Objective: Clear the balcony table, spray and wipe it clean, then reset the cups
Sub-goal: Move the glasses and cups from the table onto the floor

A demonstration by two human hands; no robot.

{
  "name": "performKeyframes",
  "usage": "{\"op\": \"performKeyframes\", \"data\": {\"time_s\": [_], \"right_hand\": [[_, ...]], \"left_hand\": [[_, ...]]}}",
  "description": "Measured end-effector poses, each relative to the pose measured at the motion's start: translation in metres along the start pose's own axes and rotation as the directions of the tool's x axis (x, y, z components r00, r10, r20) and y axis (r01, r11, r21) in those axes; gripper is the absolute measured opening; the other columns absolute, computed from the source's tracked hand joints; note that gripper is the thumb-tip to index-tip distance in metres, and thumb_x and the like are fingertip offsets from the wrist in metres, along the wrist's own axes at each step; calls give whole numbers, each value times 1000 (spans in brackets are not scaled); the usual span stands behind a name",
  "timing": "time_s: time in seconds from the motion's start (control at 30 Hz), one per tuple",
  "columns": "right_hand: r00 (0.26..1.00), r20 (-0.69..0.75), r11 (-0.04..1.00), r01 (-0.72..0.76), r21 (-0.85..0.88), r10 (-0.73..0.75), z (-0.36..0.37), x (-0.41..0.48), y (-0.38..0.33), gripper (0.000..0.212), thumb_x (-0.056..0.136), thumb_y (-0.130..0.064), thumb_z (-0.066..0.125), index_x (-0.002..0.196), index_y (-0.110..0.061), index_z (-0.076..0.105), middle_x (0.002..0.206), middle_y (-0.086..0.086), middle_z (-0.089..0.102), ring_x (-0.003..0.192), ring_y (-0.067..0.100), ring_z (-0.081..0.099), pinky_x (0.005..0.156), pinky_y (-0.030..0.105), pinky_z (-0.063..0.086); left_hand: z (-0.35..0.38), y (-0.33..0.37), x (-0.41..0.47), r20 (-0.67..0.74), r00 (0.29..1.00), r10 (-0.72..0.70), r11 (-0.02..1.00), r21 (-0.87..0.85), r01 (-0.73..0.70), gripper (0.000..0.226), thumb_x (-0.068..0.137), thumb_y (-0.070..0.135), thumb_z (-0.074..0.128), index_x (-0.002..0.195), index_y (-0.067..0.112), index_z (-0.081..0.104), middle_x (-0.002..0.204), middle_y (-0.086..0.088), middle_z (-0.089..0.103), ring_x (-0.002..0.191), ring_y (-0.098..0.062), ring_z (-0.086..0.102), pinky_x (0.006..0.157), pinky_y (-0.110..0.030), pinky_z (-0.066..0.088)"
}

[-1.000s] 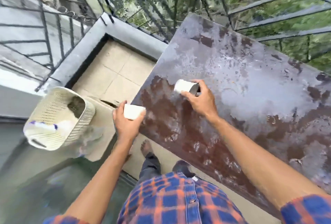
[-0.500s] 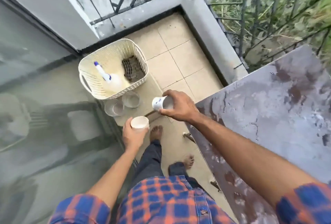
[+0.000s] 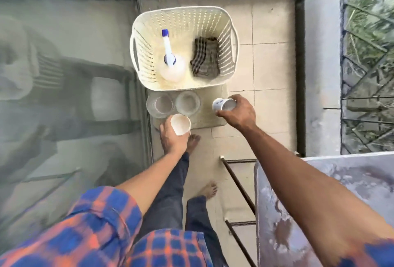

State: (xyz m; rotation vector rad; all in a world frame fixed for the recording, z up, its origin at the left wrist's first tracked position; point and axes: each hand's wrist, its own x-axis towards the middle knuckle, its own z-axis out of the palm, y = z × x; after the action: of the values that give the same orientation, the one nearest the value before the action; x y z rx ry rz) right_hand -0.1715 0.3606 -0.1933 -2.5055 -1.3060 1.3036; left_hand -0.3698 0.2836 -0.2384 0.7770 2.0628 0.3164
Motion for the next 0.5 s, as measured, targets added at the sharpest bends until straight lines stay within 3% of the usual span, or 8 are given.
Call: {"op": "performKeyframes", "data": {"time_s": [0.2, 0.33, 0.5], "right_hand": [[1000, 1, 1000, 11, -25, -11, 22, 17, -19, 74, 64, -48, 81, 130, -26, 59, 122, 4, 62, 113, 28, 60, 94, 37, 52], [998, -60, 998, 22, -52, -25, 32, 23, -24, 72, 67, -48, 81, 132, -25, 59, 122, 6, 59, 118, 32, 55, 96, 42, 51], [992, -109, 996, 59, -70, -67, 35, 31, -22, 69, 73, -44, 81, 134, -22, 55, 123, 9, 54, 121, 34, 48, 97, 41, 43]], "left_hand": [[18, -9, 2, -100, 995, -9, 993, -119, -3, 86, 69, 13, 91, 144, 23, 50, 140, -6, 53, 128, -28, 52, 102, -28, 37], [29, -13, 3, -187, 982, -31, 989, -151, 2, 93, 64, 15, 94, 146, 13, 49, 140, -10, 56, 130, -33, 53, 110, -42, 41], [35, -9, 3, -206, 975, -81, 972, -234, 31, 92, 67, 11, 93, 148, 13, 49, 141, -9, 56, 131, -29, 51, 107, -30, 37]]}}
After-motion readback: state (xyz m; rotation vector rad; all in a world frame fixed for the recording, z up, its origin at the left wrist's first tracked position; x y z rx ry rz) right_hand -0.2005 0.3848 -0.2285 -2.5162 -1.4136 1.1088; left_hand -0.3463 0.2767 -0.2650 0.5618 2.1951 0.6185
